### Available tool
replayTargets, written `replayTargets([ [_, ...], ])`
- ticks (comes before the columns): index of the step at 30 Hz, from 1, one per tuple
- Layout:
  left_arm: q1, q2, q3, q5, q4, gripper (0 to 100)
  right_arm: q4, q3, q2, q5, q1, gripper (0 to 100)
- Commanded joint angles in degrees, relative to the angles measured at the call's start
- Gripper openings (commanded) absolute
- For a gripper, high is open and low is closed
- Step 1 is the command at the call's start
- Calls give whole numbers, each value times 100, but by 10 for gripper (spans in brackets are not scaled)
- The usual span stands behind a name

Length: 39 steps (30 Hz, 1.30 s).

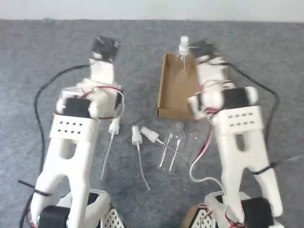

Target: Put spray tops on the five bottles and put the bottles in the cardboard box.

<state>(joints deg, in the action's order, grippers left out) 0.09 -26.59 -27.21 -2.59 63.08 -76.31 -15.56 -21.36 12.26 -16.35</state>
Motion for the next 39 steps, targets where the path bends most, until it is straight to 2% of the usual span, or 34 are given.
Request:
replayTargets([
  [1,-202,-343,963,158,308,11,418,-62,-303,-290,-646,6],
  [9,-334,-2075,1209,782,325,11,1552,-677,-295,-246,-1763,6],
  [14,-334,-3024,1218,1319,316,11,1763,-1099,-338,-246,-2246,6],
  [22,-343,-3552,1042,2497,-114,11,2695,-1846,-505,-308,-3134,6],
  [34,-299,-3534,-92,2884,-1846,10,4409,-3815,-2431,-299,-3204,6],
  [39,44,-3534,-549,2927,-2233,10,4708,-4229,-2756,-290,-3204,6],
])
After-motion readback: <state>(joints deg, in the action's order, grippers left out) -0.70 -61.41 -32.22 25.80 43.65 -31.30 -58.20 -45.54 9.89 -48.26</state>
